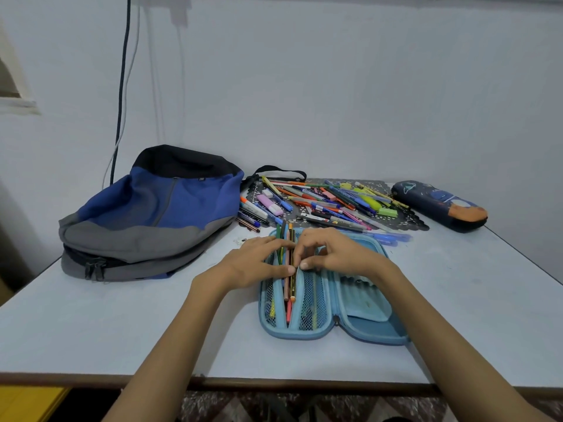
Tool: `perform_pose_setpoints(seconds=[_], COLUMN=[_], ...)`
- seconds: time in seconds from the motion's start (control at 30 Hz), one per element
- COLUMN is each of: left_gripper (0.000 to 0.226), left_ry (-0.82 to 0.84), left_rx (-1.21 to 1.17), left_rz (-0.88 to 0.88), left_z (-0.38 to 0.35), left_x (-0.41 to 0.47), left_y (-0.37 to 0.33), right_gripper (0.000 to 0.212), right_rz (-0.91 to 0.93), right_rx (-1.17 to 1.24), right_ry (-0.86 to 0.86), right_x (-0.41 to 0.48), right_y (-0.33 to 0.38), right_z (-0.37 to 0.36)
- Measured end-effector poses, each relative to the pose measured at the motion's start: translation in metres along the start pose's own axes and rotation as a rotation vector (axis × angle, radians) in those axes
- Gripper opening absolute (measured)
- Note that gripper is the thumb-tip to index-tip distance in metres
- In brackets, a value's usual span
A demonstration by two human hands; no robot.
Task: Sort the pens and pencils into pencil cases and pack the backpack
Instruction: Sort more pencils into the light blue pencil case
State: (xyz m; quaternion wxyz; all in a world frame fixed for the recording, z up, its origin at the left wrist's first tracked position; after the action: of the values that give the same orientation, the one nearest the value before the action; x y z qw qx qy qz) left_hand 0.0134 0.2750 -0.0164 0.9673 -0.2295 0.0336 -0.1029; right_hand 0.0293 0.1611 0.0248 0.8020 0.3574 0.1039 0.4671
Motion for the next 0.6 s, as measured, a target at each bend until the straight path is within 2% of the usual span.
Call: perform_pose_setpoints(seconds=[0.13,0.2,0.37,0.6], left_gripper=[0.068,0.077,0.054,0.056], left_ry=[-0.088,-0.099,-0.077,-0.033], left_rx=[0.058,0.045,0.096,0.182], left_rz=[0.034,0.042,0.034,-0.019], left_z=[0.005,0.004,-0.002,-0.021], left_x=[0.009,0.009,0.002,-0.008], left_y=[0.003,0.002,-0.005,-0.015], right_gripper=[0.006,0.006,0.007,0.007], right_rz=[0.002,0.004,0.009,0.041], right_rx=[0.032,0.032,0.086,0.145], right_ry=[-0.014,-0.027,-0.082,-0.140], right_x=[-0.004,-0.005,-0.005,-0.005], right_y=[-0.004,-0.006,-0.005,-0.003], right_z=[0.002,0.003,0.006,0.008])
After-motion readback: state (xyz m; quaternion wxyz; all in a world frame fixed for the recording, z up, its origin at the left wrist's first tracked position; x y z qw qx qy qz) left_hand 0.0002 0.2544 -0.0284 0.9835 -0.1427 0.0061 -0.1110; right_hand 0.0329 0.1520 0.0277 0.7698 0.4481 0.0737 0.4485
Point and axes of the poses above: each hand's wrist, its own x-axis towards the middle knuckle, its own z-axis out of the back of the hand, y = z × x, the point moved 9 cm from there along x, towards the middle knuckle, and after that the axes turned 1 degree about -z, right-handed, at the moved point
